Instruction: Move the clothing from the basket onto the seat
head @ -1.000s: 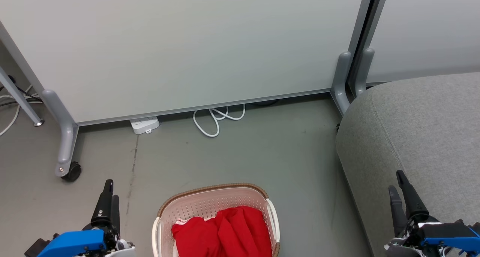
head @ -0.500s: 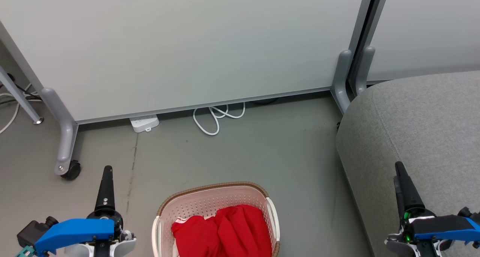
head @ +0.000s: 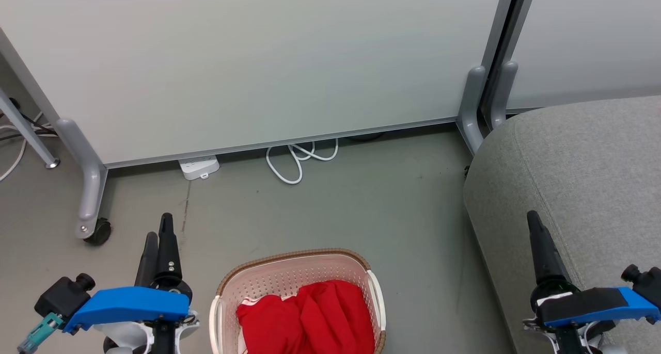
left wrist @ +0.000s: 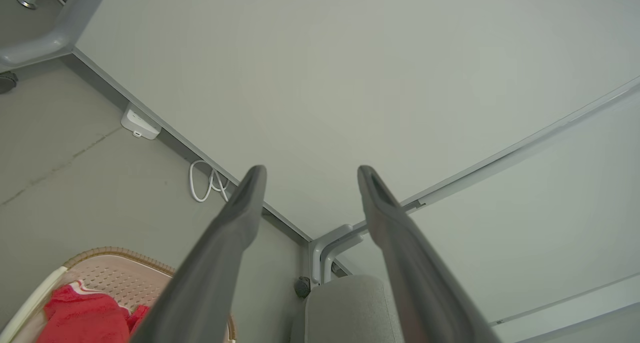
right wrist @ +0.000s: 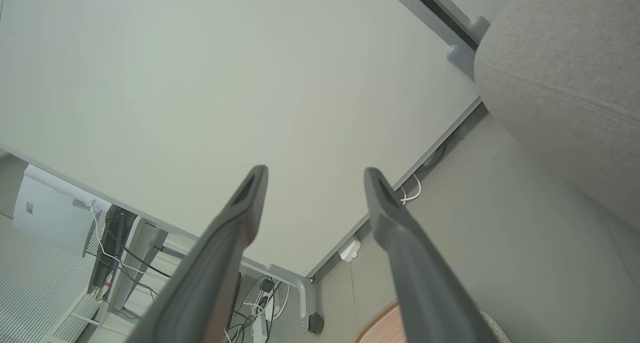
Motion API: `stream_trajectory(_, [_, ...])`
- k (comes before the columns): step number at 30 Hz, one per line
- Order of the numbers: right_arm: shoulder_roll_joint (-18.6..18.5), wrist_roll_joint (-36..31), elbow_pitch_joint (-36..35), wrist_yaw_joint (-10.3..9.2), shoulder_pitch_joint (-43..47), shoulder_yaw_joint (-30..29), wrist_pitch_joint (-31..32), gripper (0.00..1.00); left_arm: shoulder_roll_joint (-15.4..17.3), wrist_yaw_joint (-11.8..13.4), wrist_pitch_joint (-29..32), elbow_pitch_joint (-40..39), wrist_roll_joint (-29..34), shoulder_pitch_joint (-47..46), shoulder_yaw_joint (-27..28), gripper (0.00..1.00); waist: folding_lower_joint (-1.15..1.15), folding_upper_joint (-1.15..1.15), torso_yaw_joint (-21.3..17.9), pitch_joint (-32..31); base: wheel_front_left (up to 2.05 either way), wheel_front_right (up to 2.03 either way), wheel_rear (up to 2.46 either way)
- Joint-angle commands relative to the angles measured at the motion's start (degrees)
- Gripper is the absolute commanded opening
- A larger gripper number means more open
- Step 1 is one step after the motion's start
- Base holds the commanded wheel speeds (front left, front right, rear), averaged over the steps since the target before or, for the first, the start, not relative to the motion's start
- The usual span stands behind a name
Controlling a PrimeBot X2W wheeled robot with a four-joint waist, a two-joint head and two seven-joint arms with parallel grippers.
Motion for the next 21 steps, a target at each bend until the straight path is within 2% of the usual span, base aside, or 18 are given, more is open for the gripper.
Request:
stream_trajectory(1, [-0.36,-2.03,-1.12,0.08,-1.55,0.33,-0.51,1.00,0.48,0.26,-0.50,-1.04,2.18,-1.60,-0.38,1.00,0.00,0.00,0.01,0.02,0.00,0.00,0.00])
stream_trajectory(11, [-0.40,-11.78,-1.09,0.09,-1.53,1.93,-2.43,1.00,0.53,0.89,-2.42,-0.85,12.19,-1.95,-2.86,1.00,0.00,0.00,0.19,0.23,0.00,0.00,0.00])
stream_trajectory(21, [-0.44,-19.04,-0.96,0.10,-1.59,2.89,-4.22,1.00,0.59,0.65,-4.21,-0.15,19.21,-2.25,-4.36,1.00,0.00,0.00,0.36,0.37,0.00,0.00,0.00])
